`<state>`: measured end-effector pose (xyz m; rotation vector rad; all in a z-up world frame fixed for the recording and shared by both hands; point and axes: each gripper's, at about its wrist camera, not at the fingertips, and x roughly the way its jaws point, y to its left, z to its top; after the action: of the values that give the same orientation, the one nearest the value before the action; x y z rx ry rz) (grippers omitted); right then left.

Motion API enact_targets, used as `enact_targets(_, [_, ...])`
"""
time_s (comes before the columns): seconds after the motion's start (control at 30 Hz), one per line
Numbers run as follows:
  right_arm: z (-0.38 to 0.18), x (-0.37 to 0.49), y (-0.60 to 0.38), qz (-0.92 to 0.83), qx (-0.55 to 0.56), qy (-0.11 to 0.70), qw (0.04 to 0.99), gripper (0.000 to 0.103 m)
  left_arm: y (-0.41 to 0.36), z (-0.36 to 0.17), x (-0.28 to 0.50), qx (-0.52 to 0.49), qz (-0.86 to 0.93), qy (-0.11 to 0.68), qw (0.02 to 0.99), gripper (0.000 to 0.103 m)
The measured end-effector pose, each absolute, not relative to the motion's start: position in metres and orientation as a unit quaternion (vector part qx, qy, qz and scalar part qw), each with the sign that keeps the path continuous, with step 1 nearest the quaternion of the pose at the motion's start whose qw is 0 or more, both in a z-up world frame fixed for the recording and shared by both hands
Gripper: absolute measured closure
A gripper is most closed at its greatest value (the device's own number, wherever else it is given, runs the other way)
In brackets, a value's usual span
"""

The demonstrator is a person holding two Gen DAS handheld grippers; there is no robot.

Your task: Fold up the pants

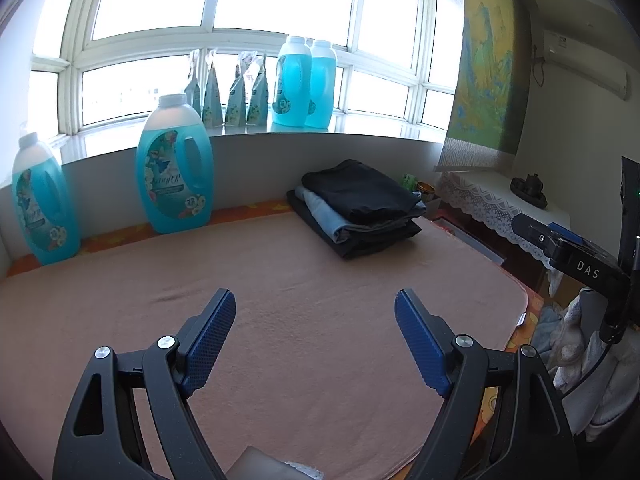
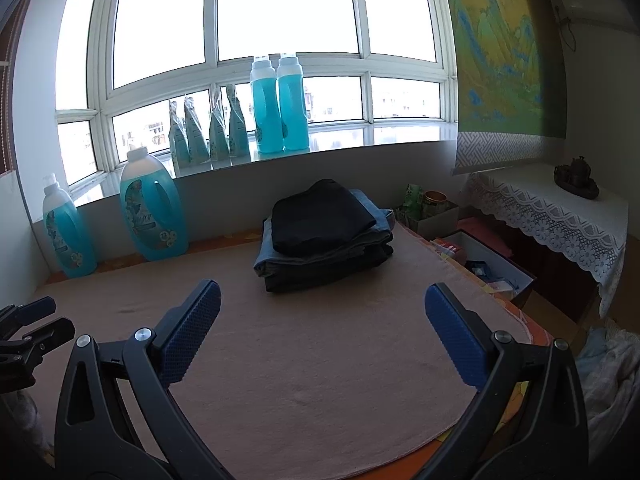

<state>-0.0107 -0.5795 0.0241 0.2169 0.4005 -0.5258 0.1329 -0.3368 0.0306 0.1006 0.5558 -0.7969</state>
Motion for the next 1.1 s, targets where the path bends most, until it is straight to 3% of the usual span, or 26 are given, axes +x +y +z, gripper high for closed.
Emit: enact_targets(1.1, [0.0186,-0.0038,-0.5781,-0.251,0.109,0.200,0.941,0.000,-0.3385,0.0268,0.1355,0.045,-0.381,0.271,0.883,0.021])
